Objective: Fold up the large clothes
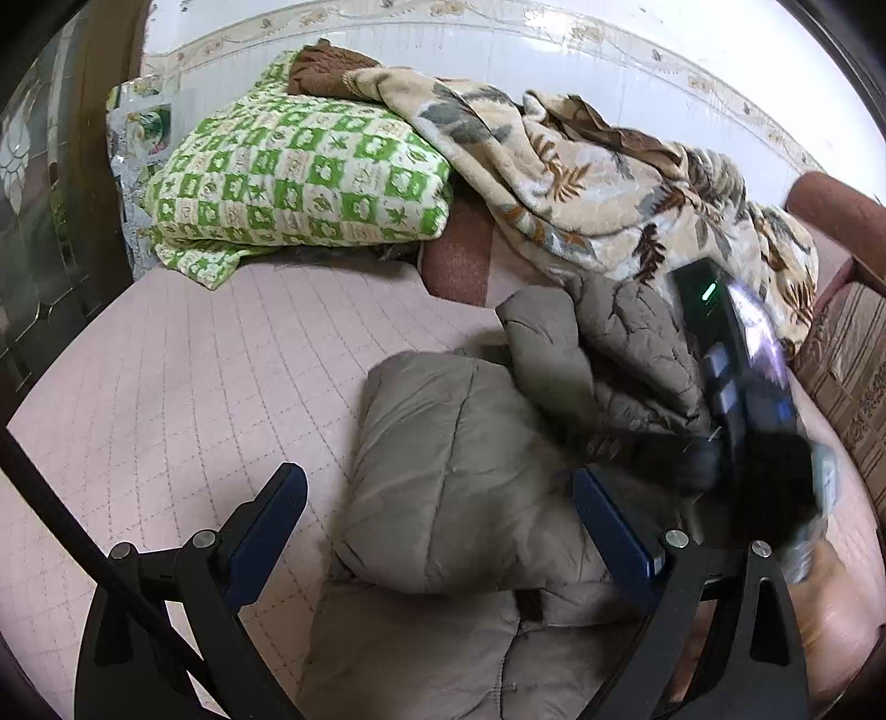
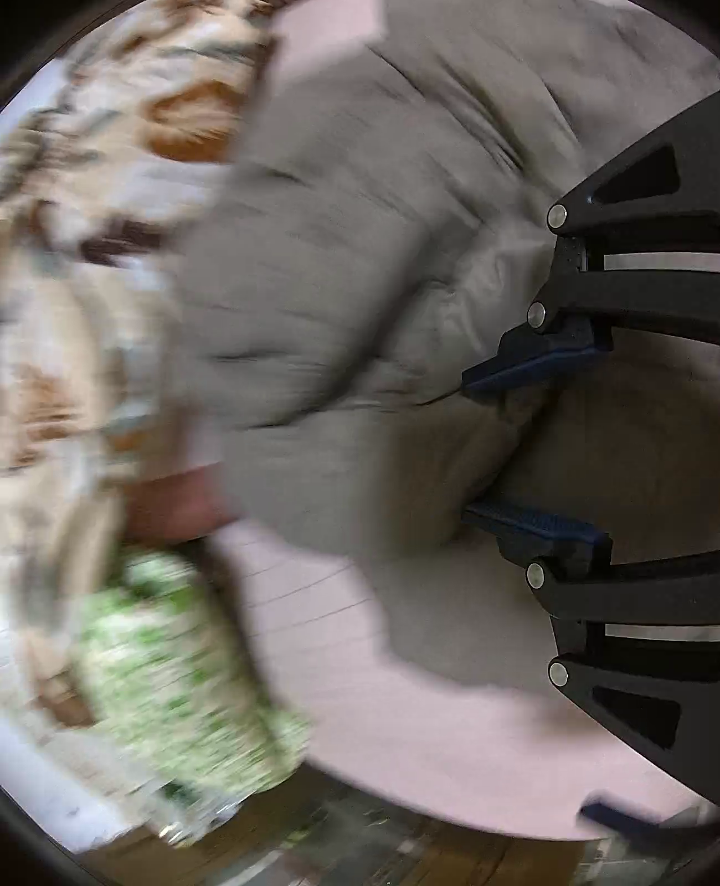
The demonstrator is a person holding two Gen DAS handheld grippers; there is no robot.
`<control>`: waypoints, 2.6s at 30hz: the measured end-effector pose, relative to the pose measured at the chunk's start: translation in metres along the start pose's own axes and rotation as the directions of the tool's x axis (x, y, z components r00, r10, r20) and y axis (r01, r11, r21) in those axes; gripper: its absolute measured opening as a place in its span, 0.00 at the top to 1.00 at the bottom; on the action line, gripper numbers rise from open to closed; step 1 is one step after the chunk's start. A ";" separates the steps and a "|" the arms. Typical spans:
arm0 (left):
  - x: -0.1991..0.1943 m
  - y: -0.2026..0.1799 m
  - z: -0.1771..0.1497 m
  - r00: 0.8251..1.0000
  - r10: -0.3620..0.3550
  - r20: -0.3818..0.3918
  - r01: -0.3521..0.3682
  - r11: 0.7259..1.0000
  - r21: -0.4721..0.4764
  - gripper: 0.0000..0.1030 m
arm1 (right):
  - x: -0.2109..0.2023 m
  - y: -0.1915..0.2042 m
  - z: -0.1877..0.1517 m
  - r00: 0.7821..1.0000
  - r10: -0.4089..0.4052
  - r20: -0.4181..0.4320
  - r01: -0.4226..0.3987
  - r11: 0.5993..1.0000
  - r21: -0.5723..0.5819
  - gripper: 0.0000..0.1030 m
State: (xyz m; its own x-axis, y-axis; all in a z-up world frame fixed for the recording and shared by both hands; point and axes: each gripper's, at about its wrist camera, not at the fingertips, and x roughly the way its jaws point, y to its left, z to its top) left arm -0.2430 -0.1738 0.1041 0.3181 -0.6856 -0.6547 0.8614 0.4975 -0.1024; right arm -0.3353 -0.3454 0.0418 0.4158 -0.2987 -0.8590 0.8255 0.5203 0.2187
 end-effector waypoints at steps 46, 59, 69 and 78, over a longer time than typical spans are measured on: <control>-0.077 -0.052 -0.068 0.998 -0.057 -0.025 0.061 0.977 0.203 0.06 | -0.203 -0.108 -0.233 0.987 -0.033 0.156 0.035 0.999 -0.011 0.36; -0.121 -0.056 -0.195 0.980 -0.034 -0.195 0.062 0.988 0.143 0.06 | -0.187 -0.115 -0.294 0.987 -0.062 0.151 0.078 0.992 -0.098 0.36; -0.115 -0.067 -0.216 0.984 0.068 -0.162 -0.036 0.980 0.197 0.05 | -0.168 -0.123 -0.306 0.989 -0.060 0.135 0.073 0.993 -0.091 0.25; -0.137 -0.070 -0.231 0.987 0.107 -0.119 -0.085 0.981 0.175 0.05 | -0.195 -0.124 -0.314 0.981 -0.020 0.192 0.037 0.995 -0.087 0.25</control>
State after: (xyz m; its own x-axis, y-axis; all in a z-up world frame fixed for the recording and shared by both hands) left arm -0.4384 0.0080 0.0282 0.3586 -0.5603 -0.7467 0.8873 0.4532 0.0860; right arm -0.6382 -0.1000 0.0364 0.4649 -0.4572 -0.7582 0.8039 0.5767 0.1452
